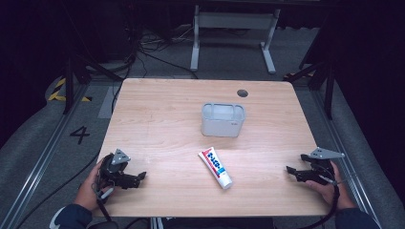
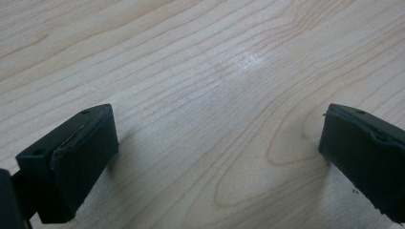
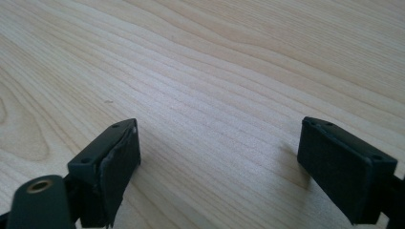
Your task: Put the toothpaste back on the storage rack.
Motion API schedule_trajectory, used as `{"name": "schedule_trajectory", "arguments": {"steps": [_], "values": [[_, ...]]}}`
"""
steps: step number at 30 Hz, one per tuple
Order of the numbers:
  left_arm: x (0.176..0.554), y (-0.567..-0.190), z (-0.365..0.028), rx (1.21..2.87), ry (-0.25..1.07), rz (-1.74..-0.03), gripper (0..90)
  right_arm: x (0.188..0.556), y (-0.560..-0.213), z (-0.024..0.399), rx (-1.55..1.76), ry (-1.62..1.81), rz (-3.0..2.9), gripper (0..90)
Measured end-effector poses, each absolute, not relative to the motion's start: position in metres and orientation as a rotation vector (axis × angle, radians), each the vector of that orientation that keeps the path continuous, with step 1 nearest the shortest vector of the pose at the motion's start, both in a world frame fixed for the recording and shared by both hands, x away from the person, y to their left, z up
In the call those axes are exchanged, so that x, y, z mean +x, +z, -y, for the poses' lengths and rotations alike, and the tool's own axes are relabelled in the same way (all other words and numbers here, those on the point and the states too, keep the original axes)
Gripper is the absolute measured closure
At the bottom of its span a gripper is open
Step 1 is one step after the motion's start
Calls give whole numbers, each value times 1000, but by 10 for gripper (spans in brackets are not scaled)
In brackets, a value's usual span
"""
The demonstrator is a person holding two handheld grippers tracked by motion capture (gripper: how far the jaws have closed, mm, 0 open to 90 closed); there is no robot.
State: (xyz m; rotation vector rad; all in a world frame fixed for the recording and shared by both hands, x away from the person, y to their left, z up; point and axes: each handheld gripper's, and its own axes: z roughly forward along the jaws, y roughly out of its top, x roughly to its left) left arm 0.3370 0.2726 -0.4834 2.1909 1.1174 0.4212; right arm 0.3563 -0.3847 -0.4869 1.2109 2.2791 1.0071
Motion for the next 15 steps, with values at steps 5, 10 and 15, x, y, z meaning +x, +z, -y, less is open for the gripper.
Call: {"name": "schedule_trajectory", "arguments": {"steps": [5,10,15], "values": [[342,-483,-273,2217,388,-1068,2,356,-487,385,1210,1008,-2280,146],[342,-483,-274,2221,385,-1059,1,357,-486,383,1226,1000,-2276,149],[336,-483,-270,2206,401,-1080,17,358,-482,383,1245,951,-2306,151]]}}
